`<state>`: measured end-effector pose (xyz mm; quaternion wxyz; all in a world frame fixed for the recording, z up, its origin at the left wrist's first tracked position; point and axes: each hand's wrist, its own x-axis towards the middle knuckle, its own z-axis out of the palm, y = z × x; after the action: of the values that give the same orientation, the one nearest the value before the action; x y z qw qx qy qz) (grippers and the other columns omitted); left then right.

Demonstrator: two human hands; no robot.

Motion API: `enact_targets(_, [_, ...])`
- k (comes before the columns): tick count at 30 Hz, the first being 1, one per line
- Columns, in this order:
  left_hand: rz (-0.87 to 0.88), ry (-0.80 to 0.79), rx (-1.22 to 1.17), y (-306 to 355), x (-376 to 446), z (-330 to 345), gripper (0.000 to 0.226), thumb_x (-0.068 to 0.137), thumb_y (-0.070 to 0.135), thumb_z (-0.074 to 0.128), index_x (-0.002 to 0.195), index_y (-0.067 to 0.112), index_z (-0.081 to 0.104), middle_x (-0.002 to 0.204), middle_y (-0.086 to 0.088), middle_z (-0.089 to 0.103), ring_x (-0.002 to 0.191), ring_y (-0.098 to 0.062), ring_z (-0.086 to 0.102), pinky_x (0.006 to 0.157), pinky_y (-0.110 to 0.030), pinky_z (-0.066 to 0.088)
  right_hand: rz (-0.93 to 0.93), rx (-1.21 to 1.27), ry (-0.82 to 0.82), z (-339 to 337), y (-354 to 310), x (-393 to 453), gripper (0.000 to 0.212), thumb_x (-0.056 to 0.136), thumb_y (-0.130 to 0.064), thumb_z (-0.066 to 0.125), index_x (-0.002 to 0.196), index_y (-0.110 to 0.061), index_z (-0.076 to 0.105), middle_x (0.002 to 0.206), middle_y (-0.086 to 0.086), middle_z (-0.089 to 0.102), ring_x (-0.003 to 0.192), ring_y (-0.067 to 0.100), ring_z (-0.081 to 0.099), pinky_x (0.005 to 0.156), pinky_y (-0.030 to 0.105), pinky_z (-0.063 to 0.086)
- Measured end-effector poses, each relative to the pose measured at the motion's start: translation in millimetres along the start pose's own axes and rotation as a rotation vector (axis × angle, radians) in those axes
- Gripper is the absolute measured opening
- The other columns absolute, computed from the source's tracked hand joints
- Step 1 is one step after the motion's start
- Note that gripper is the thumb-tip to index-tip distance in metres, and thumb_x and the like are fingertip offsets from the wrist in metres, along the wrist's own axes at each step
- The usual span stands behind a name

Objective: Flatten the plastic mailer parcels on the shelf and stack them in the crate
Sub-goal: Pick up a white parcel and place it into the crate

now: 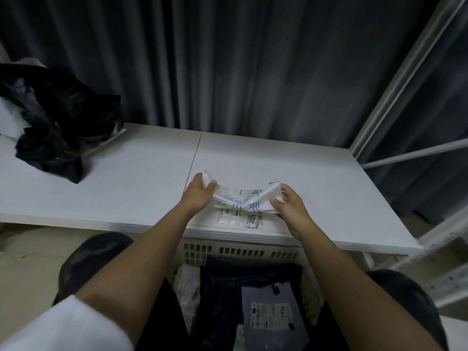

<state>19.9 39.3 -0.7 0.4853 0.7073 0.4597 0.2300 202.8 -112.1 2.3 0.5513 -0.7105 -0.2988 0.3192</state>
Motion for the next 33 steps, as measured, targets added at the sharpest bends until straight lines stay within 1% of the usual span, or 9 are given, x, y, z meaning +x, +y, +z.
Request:
enact_targets(4, [0.063,0.055,-0.109,-15,15,4,0.029,0.09,0.034,0.062,0.111,0.018,0.051,0.109,-0.004,0.06,0.101,-0.025,0.059,0.088,-0.045,0.051,-0.298,-0.405,0.065,-4,14,15,0.029,0.088,0.0,0.06,0.11,-0.018,0.059,0.114,0.002,0.059,0.104,0.019,0.054,0.088,0.03,0.045])
enact_targets(7, [0.163,0.103,-0.114,-15,23,7,0.026,0.09,0.026,0.065,0.108,0.017,0.048,0.108,-0.001,0.056,0.097,-0.016,0.055,0.082,-0.028,0.048,-0.505,-0.699,0.108,-6,20,26,0.039,0.081,-0.002,0.062,0.117,-0.016,0.059,0.117,0.004,0.055,0.107,0.025,0.052,0.09,0.035,0.043])
enact_targets(11, [0.272,0.166,-0.079,-17,28,10,0.022,0.092,0.02,0.062,0.104,0.015,0.044,0.106,-0.004,0.051,0.097,-0.018,0.052,0.08,-0.027,0.045,-0.393,-0.743,-0.126,-1,15,28,0.071,0.08,-0.036,0.074,0.142,-0.023,0.042,0.142,-0.003,0.044,0.126,0.016,0.042,0.101,0.028,0.036])
enact_targets(13, [0.288,0.173,-0.077,-21,31,12,0.022,0.092,0.021,0.061,0.104,0.015,0.043,0.104,-0.001,0.05,0.096,-0.017,0.051,0.082,-0.03,0.046,-0.354,-0.797,-0.116,1,17,31,0.074,0.079,-0.05,0.071,0.142,-0.024,0.044,0.144,-0.007,0.045,0.128,0.012,0.043,0.098,0.024,0.035])
enact_targets(17, [0.316,0.159,-0.073,-22,29,15,0.021,0.094,0.022,0.057,0.105,0.015,0.041,0.104,-0.002,0.048,0.093,-0.013,0.049,0.076,-0.021,0.042,-0.366,-0.904,-0.064,2,16,37,0.071,0.082,-0.048,0.068,0.143,-0.023,0.044,0.14,-0.002,0.05,0.122,0.016,0.049,0.097,0.029,0.042])
enact_targets(22, [0.291,0.078,-0.062,-25,28,12,0.019,0.097,0.023,0.051,0.105,0.014,0.037,0.104,-0.002,0.047,0.092,-0.016,0.051,0.074,-0.024,0.043,-0.356,-0.987,-0.111,-3,14,42,0.073,0.086,-0.044,0.065,0.147,-0.023,0.033,0.136,0.002,0.046,0.121,0.019,0.045,0.092,0.03,0.041])
enact_targets(26, [0.215,-0.048,0.04,-25,27,7,0.021,0.096,0.021,0.052,0.112,0.021,0.038,0.12,-0.001,0.049,0.11,-0.021,0.05,0.091,-0.035,0.044,-0.504,-1.0,-0.067,-7,15,45,0.072,0.088,-0.036,0.064,0.149,-0.02,0.029,0.136,0.004,0.04,0.124,0.019,0.039,0.092,0.032,0.043])
enact_targets(29, [0.263,-0.029,0.345,-21,26,8,0.036,0.095,0.026,0.05,0.13,0.017,0.045,0.133,-0.004,0.048,0.127,-0.023,0.04,0.105,-0.034,0.032,-0.549,-1.042,-0.087,-3,26,39,0.071,0.088,-0.028,0.066,0.148,-0.015,0.03,0.138,0.009,0.038,0.125,0.022,0.039,0.089,0.033,0.046])
enact_targets(33, [0.323,-0.078,0.672,-11,22,31,0.055,0.1,0.042,0.024,0.148,0.016,0.029,0.152,-0.007,0.033,0.144,-0.024,0.02,0.117,-0.044,0.014,-0.547,-1.073,-0.03,3,61,29,0.066,0.078,-0.014,0.076,0.137,-0.005,0.047,0.125,0.02,0.051,0.112,0.034,0.054,0.082,0.035,0.051])
